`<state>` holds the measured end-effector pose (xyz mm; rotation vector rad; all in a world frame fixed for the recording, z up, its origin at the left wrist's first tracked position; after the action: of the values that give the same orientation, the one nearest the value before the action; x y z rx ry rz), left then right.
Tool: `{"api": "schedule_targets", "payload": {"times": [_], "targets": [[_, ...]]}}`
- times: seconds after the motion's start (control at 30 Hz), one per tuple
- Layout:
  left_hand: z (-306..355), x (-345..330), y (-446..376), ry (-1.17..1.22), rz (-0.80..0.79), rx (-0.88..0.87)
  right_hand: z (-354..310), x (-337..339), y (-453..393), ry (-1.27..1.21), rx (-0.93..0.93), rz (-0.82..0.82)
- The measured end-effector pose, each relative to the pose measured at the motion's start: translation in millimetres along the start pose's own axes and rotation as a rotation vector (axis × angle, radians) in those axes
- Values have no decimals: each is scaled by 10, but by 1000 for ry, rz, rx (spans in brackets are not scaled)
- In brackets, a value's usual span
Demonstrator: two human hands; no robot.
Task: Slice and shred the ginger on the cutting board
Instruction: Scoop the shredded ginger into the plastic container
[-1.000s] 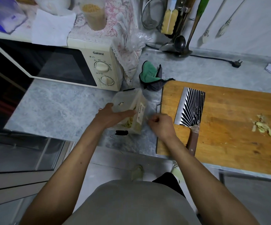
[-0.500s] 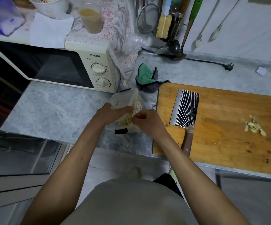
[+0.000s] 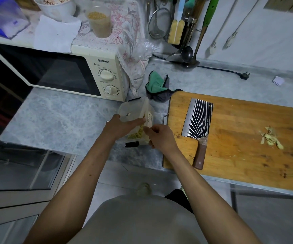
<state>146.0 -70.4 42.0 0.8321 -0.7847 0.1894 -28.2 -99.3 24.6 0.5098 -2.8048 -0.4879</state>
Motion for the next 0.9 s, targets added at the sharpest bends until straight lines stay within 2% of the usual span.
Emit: {"api": "schedule_targets", "payload": {"times": [0.2,0.43,0.63,0.73,0.8,0.83,0.9], "targets": [[8,-303,220,-153,139,18,32,84,60,-492,-265,-13],[-35,-641,233,-416,293,-95,244,193,133,-470,-349,-100],[-155,-712,211,-503,396,-203,295,297,34,-416,-312,-39],[-344,-690,129,-314,388,-367,211,227,-35,-305,-252,-36],[-447,-582,148,37,328,-382,185,183,-79,-212,-247,-15],[-519,-529,185,213,331,-312,197,157,-85,-193,-258,-12],[-655,-531,248,523,276,-35,227,142,-95,-198,-270,-7]]}}
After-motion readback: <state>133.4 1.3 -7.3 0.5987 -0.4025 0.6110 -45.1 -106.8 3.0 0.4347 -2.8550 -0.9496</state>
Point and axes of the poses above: each hand's wrist, its own y-axis away from the middle knuckle, its own x-axis out of the back of the hand, z = x × y, the point moved 3 cm from there along -y, towards the middle knuckle, and after that the axes turned 13 degrees about -y, right-handed, at the moved point
